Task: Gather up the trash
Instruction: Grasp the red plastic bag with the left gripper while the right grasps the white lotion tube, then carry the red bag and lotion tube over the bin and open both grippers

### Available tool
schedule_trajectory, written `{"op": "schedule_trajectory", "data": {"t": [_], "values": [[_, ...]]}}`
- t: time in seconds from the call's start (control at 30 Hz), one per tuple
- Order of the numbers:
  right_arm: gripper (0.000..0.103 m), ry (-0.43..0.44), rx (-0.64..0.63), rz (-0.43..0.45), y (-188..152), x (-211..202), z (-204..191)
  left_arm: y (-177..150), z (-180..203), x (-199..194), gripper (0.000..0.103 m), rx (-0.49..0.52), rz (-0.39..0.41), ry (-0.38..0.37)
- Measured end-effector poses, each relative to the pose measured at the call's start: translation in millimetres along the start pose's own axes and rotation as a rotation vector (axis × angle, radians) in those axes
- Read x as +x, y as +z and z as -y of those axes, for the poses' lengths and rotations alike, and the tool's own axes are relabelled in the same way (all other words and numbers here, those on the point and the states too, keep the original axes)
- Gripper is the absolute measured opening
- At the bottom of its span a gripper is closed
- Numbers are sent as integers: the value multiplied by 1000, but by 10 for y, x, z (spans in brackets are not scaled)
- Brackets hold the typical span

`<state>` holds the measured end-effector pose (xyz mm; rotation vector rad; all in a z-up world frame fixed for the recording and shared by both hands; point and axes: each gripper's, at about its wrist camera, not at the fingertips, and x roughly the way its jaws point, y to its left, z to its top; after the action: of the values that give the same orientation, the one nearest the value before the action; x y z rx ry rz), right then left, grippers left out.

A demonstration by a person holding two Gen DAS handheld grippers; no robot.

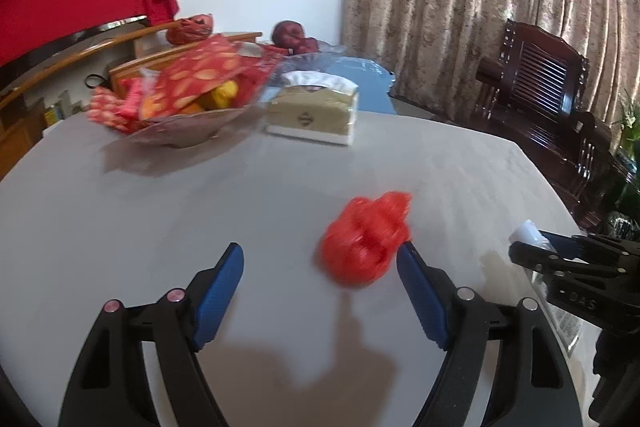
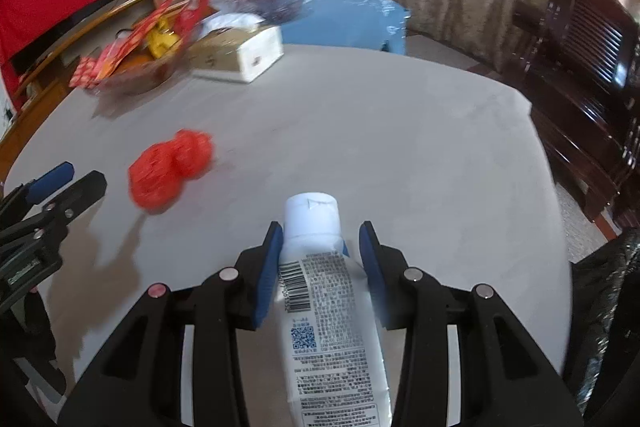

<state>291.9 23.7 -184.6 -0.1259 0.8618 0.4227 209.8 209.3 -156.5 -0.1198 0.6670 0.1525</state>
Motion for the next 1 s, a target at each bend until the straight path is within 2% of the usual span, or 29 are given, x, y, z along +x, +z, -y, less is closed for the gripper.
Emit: {"op": "schedule_trajectory", "data": {"t": [0.33,0.4,0.47,0.53,0.67,1.0], "values": [[38,-2,44,17,-28,-18,207,98,298,561,77,26,-77,13],[38,0,48,18,-28,-32,220,96,314,624,70,28,-99,12],[38,5,56,21,-31,-46,228,101,332,696,46,31,-133,-3],[38,9,57,22,-34,-66,226,95,351,736,42,38,-151,-7],[38,6,51,26,-45,-131,214,95,375,645,36,40,-126,-7],[38,22,60,40,-28,-402,216,180,544,94,36,56,-38,-27]]}}
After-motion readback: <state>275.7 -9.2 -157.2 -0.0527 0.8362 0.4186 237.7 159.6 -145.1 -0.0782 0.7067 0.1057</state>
